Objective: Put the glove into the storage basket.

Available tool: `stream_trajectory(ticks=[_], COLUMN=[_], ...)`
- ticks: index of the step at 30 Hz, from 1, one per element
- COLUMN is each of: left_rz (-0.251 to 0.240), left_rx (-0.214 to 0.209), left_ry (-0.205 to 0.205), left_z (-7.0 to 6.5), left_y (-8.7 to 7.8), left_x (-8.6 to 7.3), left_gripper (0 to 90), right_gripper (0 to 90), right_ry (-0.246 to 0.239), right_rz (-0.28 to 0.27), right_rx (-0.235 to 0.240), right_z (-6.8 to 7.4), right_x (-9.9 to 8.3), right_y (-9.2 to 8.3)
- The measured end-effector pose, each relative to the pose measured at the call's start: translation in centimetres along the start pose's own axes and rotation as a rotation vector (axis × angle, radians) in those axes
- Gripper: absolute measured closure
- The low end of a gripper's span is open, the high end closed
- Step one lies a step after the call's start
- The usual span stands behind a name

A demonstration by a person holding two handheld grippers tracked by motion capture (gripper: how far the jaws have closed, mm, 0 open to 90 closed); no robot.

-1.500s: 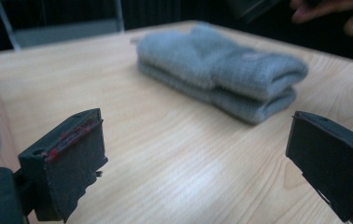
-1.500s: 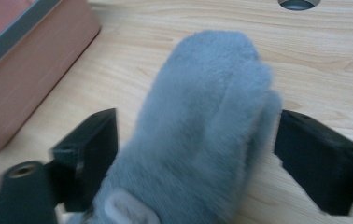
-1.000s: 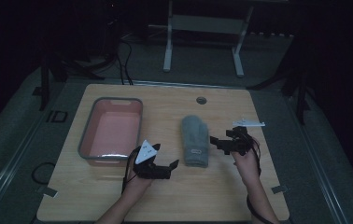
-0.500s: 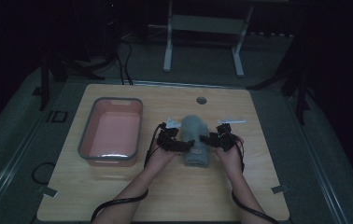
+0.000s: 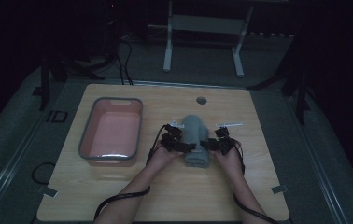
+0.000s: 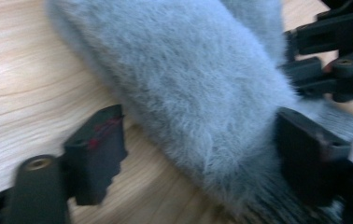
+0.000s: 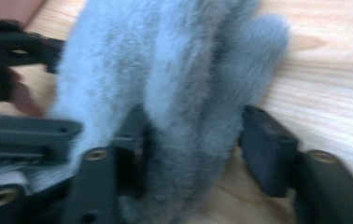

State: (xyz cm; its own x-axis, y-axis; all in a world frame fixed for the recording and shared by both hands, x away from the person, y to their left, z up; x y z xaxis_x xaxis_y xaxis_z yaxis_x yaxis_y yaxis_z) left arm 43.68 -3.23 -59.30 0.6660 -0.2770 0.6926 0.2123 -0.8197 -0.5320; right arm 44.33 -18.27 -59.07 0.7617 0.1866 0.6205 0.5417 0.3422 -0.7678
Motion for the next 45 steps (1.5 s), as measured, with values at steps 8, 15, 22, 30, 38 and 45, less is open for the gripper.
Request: stream_trajectory(ticks=[8,15,22,30,38,45], left_rz=[0.017,0.03,0.024,0.005,0.003,0.013], left_rx=[-0.107,-0.111,-0.125,-0.123,-0.104,-0.089], left_ry=[-0.014,0.029,0.06,0.113,0.181,0.204], left_z=[-0.5,-1.0,-1.9,-3.2,-4.4,-4.4], left_y=[0.5,0.2,-1.0,-3.4,-6.8,-9.7], left_x=[0.2,0.5,1.5,3.3,5.4,6.4], left_gripper=[58.0,75.5,78.0,78.2,78.2,78.2], right_gripper=[73.3,77.7,79.0,79.4,79.6,79.7], right_ry=[-0.03,-0.021,-0.029,-0.051,-0.065,-0.078], right_rz=[-0.01,-0.042,-0.083,-0.136,-0.188,-0.211], right_rx=[-0.001,-0.018,-0.01,-0.014,0.001,0.014], right_z=[0.5,0.8,1.4,2.8,4.5,6.8], right_x=[-0.2,-0.3,0.5,2.3,4.3,6.3], right_y=[-0.3,-0.7,-2.4,-4.8,-7.0,-8.1])
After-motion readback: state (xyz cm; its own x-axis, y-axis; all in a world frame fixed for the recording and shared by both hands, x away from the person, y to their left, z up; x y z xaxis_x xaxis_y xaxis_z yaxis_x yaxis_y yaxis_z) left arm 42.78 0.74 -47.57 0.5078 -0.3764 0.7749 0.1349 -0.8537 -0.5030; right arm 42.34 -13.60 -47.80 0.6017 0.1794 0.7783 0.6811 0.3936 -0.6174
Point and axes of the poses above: each handheld gripper's, and its own axes: y roughly forward along the jaws, x roughly out of its top, z roughly to its left, the point moved 6 cm from there along y, roughly forward along the jaws, and after that the axes turned 14 degrees about -x, right-handed, at the moved point
